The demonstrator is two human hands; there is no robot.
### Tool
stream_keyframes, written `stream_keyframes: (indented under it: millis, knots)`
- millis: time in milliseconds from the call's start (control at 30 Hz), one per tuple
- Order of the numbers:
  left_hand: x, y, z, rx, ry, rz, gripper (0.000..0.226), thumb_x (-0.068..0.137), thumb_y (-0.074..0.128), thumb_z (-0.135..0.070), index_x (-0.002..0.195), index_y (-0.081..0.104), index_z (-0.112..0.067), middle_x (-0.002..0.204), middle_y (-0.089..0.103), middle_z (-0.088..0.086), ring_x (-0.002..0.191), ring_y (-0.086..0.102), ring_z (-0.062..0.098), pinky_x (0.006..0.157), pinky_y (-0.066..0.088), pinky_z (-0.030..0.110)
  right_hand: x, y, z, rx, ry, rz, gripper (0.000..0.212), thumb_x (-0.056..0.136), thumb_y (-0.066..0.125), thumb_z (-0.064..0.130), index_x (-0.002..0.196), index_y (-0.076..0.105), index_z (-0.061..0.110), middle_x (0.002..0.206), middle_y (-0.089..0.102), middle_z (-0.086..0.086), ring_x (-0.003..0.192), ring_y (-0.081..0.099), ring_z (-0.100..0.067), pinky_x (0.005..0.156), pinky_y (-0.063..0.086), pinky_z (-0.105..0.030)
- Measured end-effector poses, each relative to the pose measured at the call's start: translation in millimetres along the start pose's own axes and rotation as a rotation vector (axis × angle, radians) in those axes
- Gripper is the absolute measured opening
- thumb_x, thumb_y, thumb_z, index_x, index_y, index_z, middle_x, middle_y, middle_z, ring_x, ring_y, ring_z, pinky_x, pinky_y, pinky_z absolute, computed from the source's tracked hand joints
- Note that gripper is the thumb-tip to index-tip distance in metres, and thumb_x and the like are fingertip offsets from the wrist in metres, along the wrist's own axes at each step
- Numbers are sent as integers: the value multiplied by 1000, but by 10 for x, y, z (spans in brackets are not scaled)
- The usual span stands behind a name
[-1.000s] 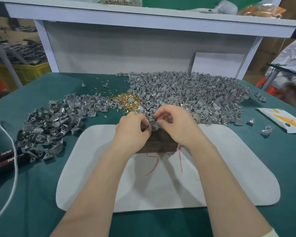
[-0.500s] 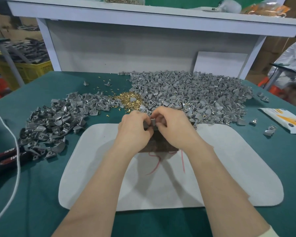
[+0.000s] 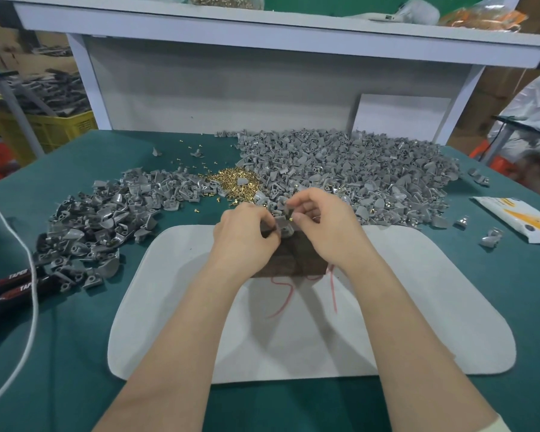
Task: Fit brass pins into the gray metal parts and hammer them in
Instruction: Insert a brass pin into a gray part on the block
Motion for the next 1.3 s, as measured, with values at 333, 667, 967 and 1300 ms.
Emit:
stream_keyframes:
  millis: [333, 667, 967, 1300]
  knots:
    - [-20, -65, -84, -122, 48, -83, 4, 88, 62, -23, 86, 63, -27, 105, 61, -2, 108, 51, 22, 94, 40, 37, -3, 21, 37, 150, 39, 23, 27, 86, 60, 4, 87, 58, 31, 81, 63, 3, 76, 60, -12, 81, 54, -38]
    - [-35, -96, -136, -111, 110, -152, 3, 88, 61, -20, 86, 63, -21, 103, 62, -1, 108, 52, 23, 96, 39, 41, 16, -6, 46, 150, 79, -2, 19, 86, 65, 11, 70, 63, 22, 67, 64, 4, 70, 61, -15, 80, 53, -43]
    - [-35, -84, -37, -32, -28, 41, 11, 80, 70, -32, 89, 63, -30, 112, 58, 3, 113, 51, 27, 98, 41, 42, -11, 7, 11, -231, 1, 52, 13, 85, 63, 16, 75, 59, 23, 72, 52, 11, 62, 45, 1, 56, 32, -10]
    - [-30, -43, -49, -11, -9, 39, 10, 85, 63, -19, 82, 59, -28, 106, 58, 3, 108, 53, 27, 95, 44, 42, -19, 34, 39, -326, -55, 78, 5, 86, 62, 15, 89, 66, 16, 76, 43, 10, 71, 45, -10, 67, 34, -25]
Point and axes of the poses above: each hand's wrist, its own x-axis towards the middle knuckle, its own y-axis out of the palm, z = x × y, the point moved 3 cm from there along x, towards the middle knuckle
